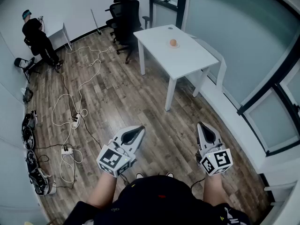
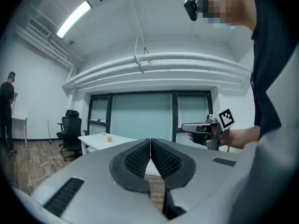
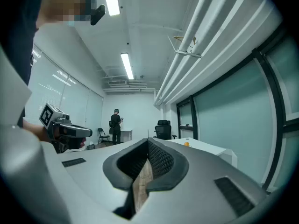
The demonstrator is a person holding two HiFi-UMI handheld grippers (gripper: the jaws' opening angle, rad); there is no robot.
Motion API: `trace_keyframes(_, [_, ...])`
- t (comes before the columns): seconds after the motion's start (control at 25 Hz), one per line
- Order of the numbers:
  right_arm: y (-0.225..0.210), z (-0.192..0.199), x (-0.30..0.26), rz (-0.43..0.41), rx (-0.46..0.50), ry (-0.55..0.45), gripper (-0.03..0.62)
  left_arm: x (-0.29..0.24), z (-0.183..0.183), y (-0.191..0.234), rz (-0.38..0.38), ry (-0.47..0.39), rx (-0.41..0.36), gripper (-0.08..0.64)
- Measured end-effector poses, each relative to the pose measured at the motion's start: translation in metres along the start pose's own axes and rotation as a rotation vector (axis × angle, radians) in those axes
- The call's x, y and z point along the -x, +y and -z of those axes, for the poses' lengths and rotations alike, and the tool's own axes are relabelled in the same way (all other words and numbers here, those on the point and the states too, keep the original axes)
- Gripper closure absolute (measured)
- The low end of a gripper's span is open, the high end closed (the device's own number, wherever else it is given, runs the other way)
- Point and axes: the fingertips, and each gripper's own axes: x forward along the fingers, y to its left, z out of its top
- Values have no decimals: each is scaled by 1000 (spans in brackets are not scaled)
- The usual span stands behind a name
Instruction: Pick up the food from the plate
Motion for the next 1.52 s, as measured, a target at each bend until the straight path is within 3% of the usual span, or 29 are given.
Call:
trace_keyframes(0.4, [5,4,-3,-12,6,18,569,2,-2,3,-13,1,3,537])
trace_keyframes(0.76, [-20,-1,-3,85,-40,-13,568,4,-1,6,-22,-8,17,537])
trace_keyframes(1.12, [-12,10,-13,57,-37,41,568,6,6,10,-31,-17,39,537])
trace_keyframes(1.36, [13,13,-33,36,-109,74,568,36,11,30,-67,-30,61,537])
trace_keyframes(1.52, [50,15,-57,-5,-96,83,568,70,17,56,-105,-43,78,537])
